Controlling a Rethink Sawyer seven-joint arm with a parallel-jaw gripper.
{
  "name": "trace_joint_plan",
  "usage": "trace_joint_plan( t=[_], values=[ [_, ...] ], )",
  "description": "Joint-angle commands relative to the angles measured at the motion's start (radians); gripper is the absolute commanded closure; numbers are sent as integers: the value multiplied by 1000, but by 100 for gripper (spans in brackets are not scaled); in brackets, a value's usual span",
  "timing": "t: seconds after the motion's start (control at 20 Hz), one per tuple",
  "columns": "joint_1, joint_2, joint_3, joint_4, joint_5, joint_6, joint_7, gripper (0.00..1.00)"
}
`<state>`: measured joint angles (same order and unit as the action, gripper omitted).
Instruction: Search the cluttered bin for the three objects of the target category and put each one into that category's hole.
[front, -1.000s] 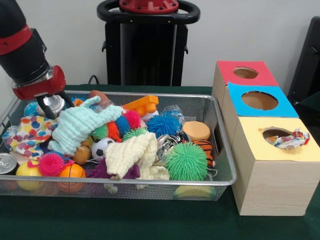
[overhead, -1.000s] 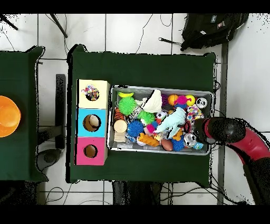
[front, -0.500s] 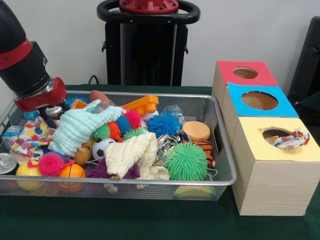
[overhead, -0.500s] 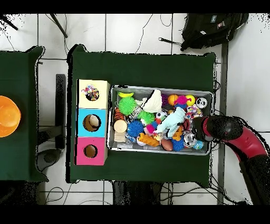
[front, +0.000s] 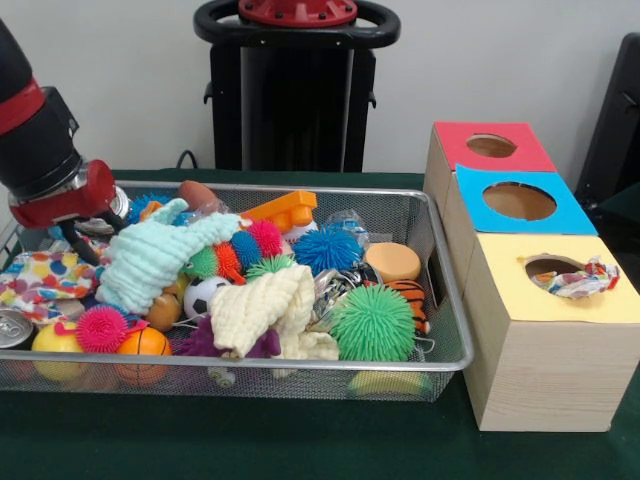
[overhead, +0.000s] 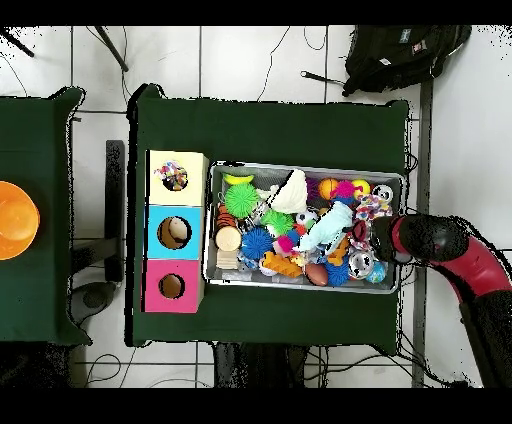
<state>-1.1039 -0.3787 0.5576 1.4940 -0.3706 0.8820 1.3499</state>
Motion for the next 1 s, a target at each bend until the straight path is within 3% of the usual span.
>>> trace_joint_plan(
  t=[0.05, 1.0],
  values=[
    [-11, -30, 69, -87, -22, 114, -228, 0],
    [-9, -155, 93, -10, -9, 152, -176, 0]
  ],
)
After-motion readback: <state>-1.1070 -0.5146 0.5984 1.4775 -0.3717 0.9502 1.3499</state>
